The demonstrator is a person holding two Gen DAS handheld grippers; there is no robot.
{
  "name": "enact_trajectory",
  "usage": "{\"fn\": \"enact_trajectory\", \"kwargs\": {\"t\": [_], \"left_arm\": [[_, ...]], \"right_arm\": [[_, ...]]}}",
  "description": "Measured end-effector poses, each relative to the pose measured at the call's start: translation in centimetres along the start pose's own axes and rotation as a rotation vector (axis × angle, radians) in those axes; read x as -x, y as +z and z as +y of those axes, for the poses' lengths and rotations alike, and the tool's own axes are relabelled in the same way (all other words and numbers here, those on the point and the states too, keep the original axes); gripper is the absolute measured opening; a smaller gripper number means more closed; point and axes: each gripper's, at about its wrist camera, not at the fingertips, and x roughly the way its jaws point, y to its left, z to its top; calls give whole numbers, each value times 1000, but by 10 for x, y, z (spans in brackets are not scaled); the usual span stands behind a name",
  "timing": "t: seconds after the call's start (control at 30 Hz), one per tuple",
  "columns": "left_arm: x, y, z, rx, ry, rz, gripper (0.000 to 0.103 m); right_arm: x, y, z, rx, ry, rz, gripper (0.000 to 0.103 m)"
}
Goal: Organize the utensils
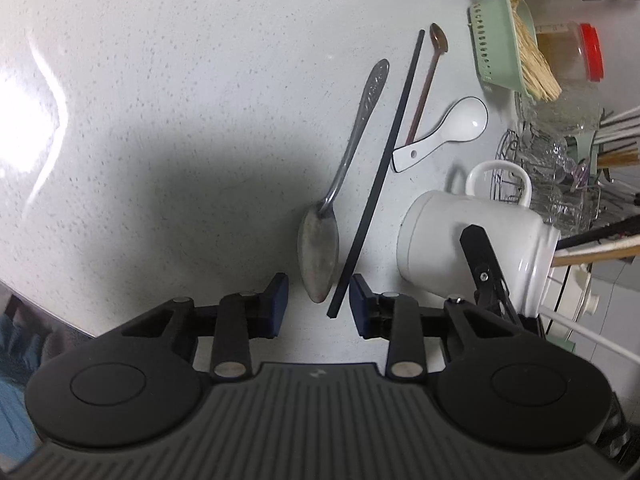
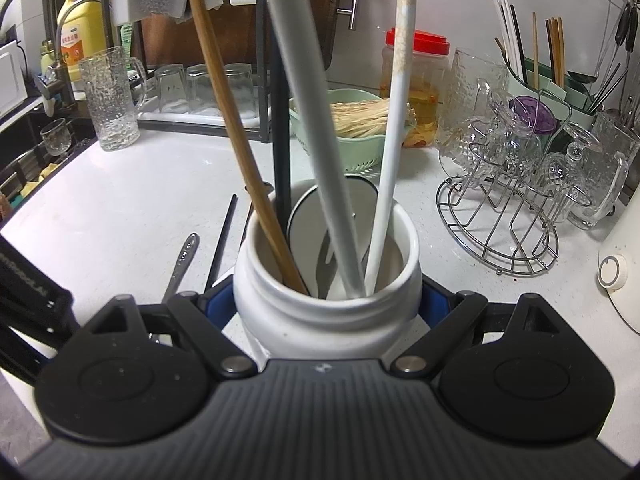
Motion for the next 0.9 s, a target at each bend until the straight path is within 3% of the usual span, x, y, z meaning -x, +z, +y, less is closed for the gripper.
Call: {"fn": "enact_trajectory", "kwargs": {"t": [0.2,0.43,0.9], "left_arm": [[-1,0,0,43,2,-36,26],[-6,-1,-2,24,34,-57,5],[21,-10,-39,-193,147,-66,2]], "right_arm": [[0,0,0,2,3,-1,92],[0,0,0,7,6,-2,92],[1,-1,-1,24,19,-7,92]]}}
